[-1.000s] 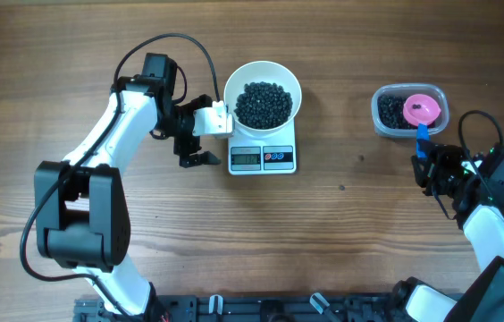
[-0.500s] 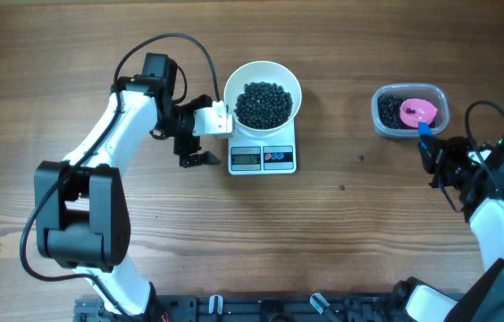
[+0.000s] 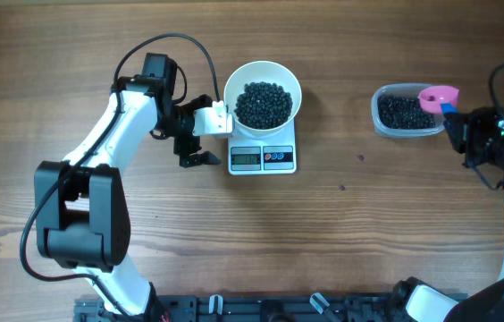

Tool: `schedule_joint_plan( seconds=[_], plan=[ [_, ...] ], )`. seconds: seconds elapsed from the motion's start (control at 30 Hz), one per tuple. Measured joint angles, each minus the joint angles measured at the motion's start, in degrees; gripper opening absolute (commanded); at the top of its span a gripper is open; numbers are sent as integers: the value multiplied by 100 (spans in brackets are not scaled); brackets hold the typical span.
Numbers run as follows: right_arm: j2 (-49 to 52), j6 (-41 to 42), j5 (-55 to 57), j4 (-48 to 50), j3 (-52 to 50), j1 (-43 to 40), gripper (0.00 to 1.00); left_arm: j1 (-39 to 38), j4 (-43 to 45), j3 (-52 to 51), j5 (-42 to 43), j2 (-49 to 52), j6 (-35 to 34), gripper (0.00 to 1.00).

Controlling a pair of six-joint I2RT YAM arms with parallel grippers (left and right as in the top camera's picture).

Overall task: Scoop item into bowl and weigh 150g on scale
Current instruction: 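Lift the scoop and dip it into the beans in the tub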

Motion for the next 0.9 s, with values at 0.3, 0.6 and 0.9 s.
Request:
schedule_joint_plan(
  seconds=[0.3, 0.6, 0.9],
  plan=[
    [575, -1467, -74, -1720, 1443, 0, 5, 0, 0, 0, 0, 0, 0, 100],
    [1810, -3842, 396, -3788, 3681, 92, 5, 0, -2, 0, -2, 0, 0, 100],
    [1947, -5740, 1759, -3917, 3941, 575, 5, 0, -2, 0, 0, 0, 0, 100]
  ],
)
